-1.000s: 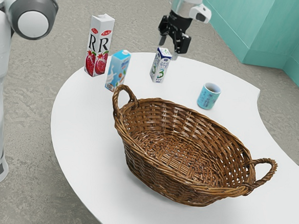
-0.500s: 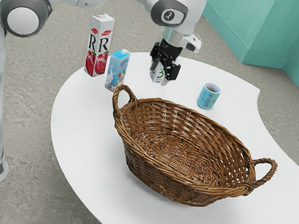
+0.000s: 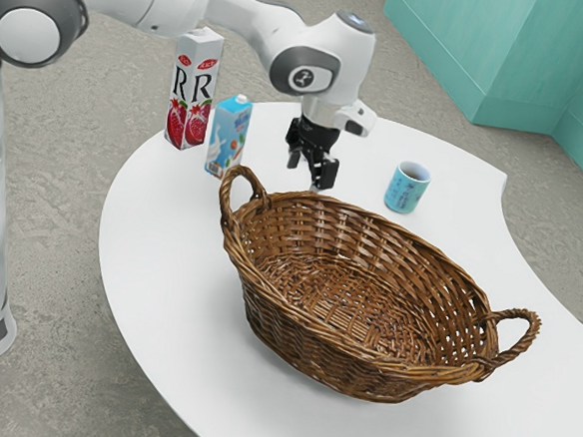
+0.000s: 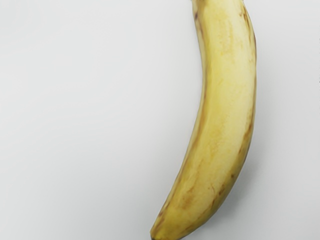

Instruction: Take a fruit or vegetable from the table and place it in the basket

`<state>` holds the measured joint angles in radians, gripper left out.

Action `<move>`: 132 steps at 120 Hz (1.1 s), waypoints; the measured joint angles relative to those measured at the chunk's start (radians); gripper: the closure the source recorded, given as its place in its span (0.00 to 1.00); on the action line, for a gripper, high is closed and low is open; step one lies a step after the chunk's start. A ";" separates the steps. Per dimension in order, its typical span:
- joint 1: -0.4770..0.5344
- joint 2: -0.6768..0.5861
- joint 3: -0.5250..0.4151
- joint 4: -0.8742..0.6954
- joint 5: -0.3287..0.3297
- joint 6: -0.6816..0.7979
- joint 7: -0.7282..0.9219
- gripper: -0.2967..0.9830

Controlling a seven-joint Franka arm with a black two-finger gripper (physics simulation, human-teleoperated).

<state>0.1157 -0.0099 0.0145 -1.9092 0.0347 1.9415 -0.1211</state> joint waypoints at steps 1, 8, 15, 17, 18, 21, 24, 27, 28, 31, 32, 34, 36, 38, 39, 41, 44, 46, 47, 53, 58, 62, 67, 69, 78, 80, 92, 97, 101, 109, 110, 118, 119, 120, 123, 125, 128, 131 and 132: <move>0.000 -0.001 0.000 -0.001 0.000 0.001 0.000 0.23; 0.000 -0.004 -0.001 -0.005 0.001 0.010 0.000 0.23; -0.001 -0.007 -0.001 -0.014 0.001 0.020 0.000 0.23; -0.001 -0.007 -0.001 -0.016 0.001 0.022 0.000 0.23; -0.001 -0.007 -0.001 -0.016 0.001 0.023 0.000 0.23; -0.001 -0.007 -0.001 -0.020 0.002 0.027 0.000 0.23; -0.001 -0.008 -0.001 -0.024 0.002 0.030 0.000 0.23; -0.001 -0.008 -0.001 -0.028 0.002 0.034 0.000 0.23; -0.001 -0.008 -0.001 -0.029 0.002 0.035 0.000 0.23; -0.001 -0.007 -0.001 -0.031 0.002 0.038 0.000 0.23; -0.001 -0.007 -0.001 -0.032 0.002 0.039 0.001 0.23; -0.001 -0.007 0.000 -0.032 0.002 0.041 0.001 0.23; -0.001 -0.006 -0.001 -0.033 0.002 0.042 0.001 0.23; -0.001 -0.005 -0.001 -0.034 0.002 0.044 0.001 0.23; -0.001 -0.004 -0.001 -0.034 0.002 0.045 0.001 0.23; -0.001 -0.003 0.000 -0.036 0.002 0.046 0.001 0.23; -0.002 -0.001 0.000 -0.040 0.002 0.048 0.001 0.23; -0.002 -0.001 0.000 -0.041 0.002 0.049 0.001 0.23; -0.002 0.000 0.000 -0.042 0.002 0.050 0.001 0.23; -0.002 0.001 0.001 -0.045 0.002 0.053 0.001 0.23; -0.002 0.001 0.001 -0.046 0.002 0.055 0.000 0.23; -0.002 0.002 0.001 -0.047 0.002 0.056 0.000 0.23; -0.002 0.002 0.001 -0.053 0.002 0.058 0.001 0.23; -0.002 0.002 0.001 -0.055 0.002 0.059 0.001 0.23; -0.001 0.002 0.001 -0.066 0.003 0.064 0.001 0.23; -0.001 0.003 0.001 -0.069 0.003 0.066 0.001 0.23; -0.001 0.003 0.001 -0.089 0.003 0.077 0.001 0.23; -0.001 0.002 0.002 -0.097 0.003 0.082 0.001 0.23; -0.001 0.000 0.003 -0.105 0.003 0.087 0.001 0.23; -0.003 -0.004 0.005 -0.117 0.004 0.094 0.001 0.23; -0.003 -0.005 0.005 -0.118 0.004 0.095 0.001 0.23; -0.002 -0.006 0.005 -0.122 0.004 0.101 0.002 0.23; -0.002 -0.006 0.005 -0.122 0.004 0.102 0.002 0.23; -0.002 -0.006 0.005 -0.122 0.004 0.102 0.002 0.23; -0.002 -0.006 0.005 -0.122 0.004 0.104 0.003 0.23; -0.002 -0.006 0.005 -0.122 0.004 0.105 0.003 0.23; -0.001 -0.006 0.005 -0.122 0.004 0.106 0.004 0.23; 0.000 -0.006 0.005 -0.121 0.005 0.108 0.004 0.23; 0.000 -0.006 0.005 -0.120 0.005 0.108 0.004 0.23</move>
<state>0.1157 -0.0155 0.0193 -2.0294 0.0398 2.0495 -0.1169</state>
